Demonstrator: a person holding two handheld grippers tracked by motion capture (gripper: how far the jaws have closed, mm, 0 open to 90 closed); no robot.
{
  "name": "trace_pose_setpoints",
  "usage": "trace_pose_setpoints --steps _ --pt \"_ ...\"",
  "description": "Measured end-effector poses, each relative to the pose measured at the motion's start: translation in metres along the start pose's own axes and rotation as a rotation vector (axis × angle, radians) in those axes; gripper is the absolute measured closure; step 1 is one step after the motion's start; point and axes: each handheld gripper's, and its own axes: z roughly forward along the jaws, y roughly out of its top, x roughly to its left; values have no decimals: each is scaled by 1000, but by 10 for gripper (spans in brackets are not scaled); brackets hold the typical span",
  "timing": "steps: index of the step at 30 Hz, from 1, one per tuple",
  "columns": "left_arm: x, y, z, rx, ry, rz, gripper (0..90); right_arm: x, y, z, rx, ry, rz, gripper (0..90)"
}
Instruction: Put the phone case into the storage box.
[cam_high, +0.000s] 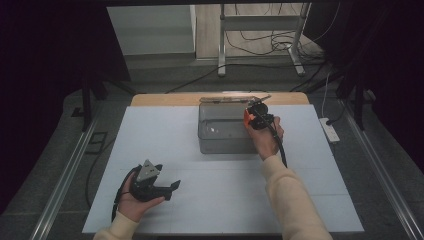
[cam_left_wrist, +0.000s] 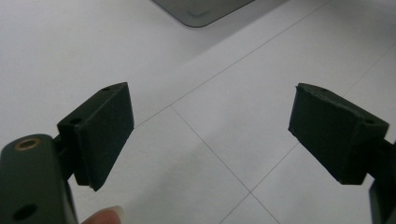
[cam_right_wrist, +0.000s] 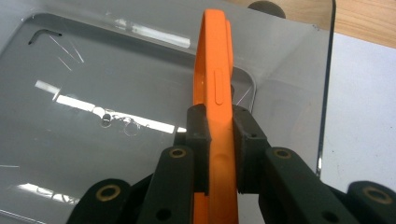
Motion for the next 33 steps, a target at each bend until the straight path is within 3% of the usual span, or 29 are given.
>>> trace_pose_setpoints --steps 33 --pt "0 0 0 1 -3 0 140 3 -2 1 13 -29 -19 777"
